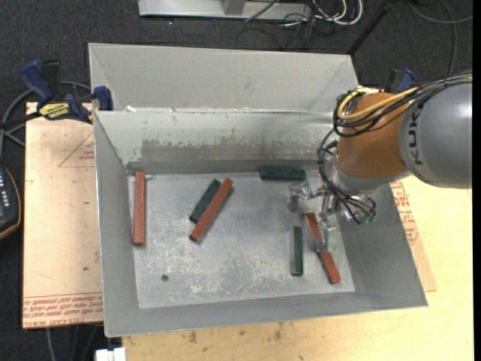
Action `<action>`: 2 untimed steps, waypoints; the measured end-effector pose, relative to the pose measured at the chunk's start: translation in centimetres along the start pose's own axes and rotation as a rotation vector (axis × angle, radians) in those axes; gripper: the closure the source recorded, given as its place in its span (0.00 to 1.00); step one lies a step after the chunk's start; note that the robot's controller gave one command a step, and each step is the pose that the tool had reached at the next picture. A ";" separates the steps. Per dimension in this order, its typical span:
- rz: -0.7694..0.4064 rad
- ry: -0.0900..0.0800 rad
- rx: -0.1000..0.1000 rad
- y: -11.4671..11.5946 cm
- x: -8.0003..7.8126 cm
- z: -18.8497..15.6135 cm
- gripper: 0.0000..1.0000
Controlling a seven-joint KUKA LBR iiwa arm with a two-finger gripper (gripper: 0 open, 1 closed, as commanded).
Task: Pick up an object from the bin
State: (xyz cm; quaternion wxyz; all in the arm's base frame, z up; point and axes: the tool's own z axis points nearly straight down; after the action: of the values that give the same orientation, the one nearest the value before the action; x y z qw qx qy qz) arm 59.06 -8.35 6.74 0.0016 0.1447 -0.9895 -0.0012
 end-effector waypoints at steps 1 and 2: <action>-0.596 -0.009 -0.015 -5.0 0.6 -0.3 0.00; -0.598 -0.012 -0.005 -5.3 0.5 -0.4 1.00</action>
Offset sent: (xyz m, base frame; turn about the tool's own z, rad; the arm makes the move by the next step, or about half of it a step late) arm 0.0079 -0.0596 0.0026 -0.6018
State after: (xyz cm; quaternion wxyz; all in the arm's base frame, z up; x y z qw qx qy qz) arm 60.09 -13.61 7.17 -0.0042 0.4299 -0.9028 -0.0047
